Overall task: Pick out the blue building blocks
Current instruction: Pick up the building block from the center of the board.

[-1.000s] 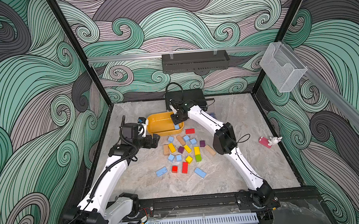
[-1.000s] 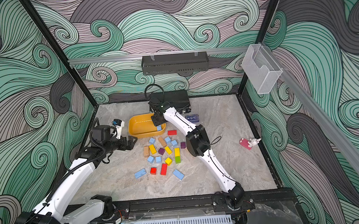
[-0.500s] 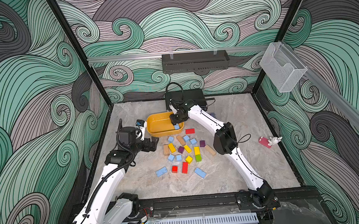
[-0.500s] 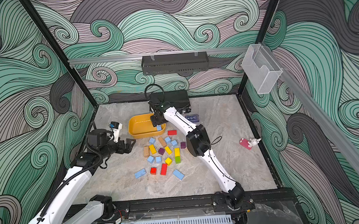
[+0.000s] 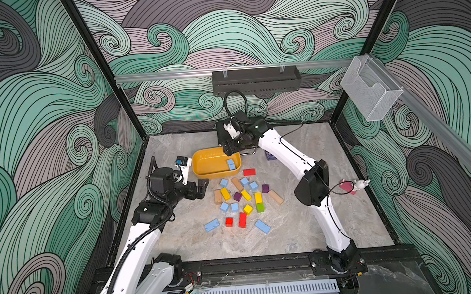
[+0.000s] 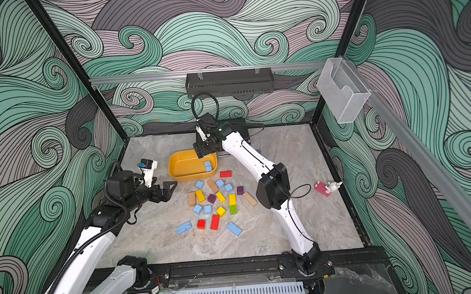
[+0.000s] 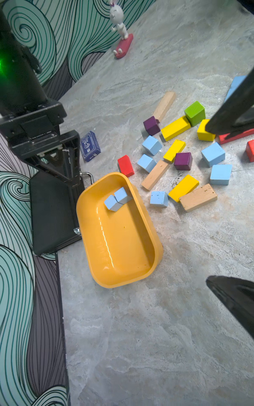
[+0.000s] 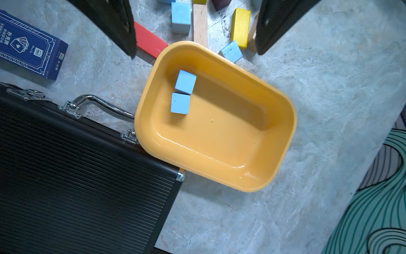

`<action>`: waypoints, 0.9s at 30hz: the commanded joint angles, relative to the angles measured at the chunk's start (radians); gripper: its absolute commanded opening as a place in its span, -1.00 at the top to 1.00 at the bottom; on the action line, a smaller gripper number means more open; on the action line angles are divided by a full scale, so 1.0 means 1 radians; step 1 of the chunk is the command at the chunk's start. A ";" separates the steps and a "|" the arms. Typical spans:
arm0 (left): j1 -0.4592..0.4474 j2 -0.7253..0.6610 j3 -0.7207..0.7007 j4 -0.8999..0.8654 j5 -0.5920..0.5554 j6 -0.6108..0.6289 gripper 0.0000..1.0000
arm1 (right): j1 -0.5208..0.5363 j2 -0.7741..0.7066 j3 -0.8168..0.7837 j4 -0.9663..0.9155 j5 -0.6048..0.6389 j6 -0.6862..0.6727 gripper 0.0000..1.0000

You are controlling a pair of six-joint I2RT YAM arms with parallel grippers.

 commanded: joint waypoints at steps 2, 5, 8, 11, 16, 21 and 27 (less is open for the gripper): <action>-0.010 -0.051 0.033 -0.012 0.038 0.013 -0.97 | -0.003 -0.085 -0.059 -0.006 -0.028 -0.038 -0.87; -0.021 -0.061 0.031 -0.023 0.039 -0.002 -0.97 | -0.004 -0.147 -0.112 -0.006 -0.020 -0.039 -0.98; -0.054 -0.068 0.017 -0.013 0.059 -0.033 -0.97 | -0.004 -0.211 -0.173 -0.007 -0.011 -0.042 -0.98; -0.107 -0.075 0.011 -0.020 0.024 -0.031 -0.97 | -0.009 -0.277 -0.245 -0.002 0.003 -0.043 -0.98; -0.183 -0.084 0.001 -0.019 -0.040 -0.028 -0.97 | -0.012 -0.396 -0.402 0.033 0.004 -0.027 -0.98; -0.236 -0.088 -0.017 -0.027 -0.078 -0.022 -0.97 | -0.019 -0.509 -0.572 0.060 0.017 -0.013 -0.98; -0.284 -0.098 -0.062 -0.015 -0.109 -0.033 -0.97 | -0.047 -0.599 -0.762 0.092 -0.023 0.020 -0.92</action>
